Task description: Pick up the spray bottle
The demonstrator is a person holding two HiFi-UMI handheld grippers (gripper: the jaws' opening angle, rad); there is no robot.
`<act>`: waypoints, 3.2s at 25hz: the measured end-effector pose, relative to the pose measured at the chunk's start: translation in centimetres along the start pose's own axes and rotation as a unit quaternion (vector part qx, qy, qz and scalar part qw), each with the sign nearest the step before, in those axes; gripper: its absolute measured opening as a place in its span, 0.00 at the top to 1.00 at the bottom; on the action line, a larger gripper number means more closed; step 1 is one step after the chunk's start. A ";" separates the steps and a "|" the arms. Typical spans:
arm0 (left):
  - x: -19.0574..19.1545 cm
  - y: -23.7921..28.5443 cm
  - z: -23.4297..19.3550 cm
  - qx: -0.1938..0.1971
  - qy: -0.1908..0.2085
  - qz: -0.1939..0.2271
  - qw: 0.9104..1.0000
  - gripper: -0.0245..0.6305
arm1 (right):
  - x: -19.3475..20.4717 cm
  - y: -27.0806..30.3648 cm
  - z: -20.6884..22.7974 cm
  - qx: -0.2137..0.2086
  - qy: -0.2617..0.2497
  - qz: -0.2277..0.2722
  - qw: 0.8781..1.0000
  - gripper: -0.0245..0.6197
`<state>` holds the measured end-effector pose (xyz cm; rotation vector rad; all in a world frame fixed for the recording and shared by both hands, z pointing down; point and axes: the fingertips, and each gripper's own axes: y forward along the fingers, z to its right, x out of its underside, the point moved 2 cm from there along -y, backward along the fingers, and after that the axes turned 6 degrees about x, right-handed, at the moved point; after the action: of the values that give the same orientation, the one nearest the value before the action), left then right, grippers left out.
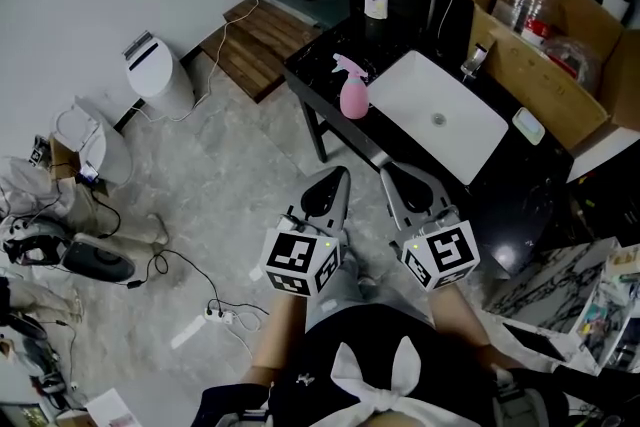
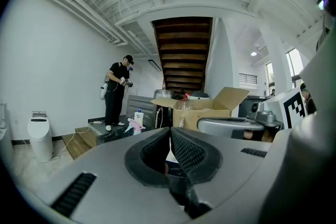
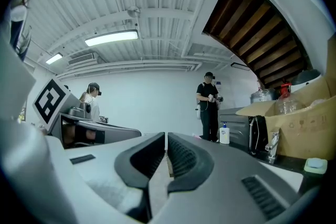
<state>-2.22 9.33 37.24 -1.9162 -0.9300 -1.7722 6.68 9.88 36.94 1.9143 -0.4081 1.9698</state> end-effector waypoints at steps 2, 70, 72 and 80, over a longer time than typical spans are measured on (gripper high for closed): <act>0.0 0.4 -0.7 0.000 -0.002 0.000 1.000 0.92 | 0.0 0.8 0.1 -0.001 -0.003 0.000 1.000 0.91; 1.3 15.8 -22.0 0.027 -0.053 -0.060 0.996 0.92 | 7.9 26.0 11.9 0.053 -0.008 -0.137 0.989 0.56; 1.6 15.9 -21.9 0.020 -0.058 -0.062 0.996 0.92 | 8.3 26.3 12.0 0.044 -0.006 -0.144 0.989 0.56; 2.0 16.0 -21.6 -0.014 -0.068 -0.069 0.995 0.92 | 9.0 27.4 12.1 0.001 -0.009 -0.156 0.988 0.56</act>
<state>-7.22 -16.01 44.87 -2.0551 -1.1142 -1.7554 5.06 -19.44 47.58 1.8683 -0.1016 1.7499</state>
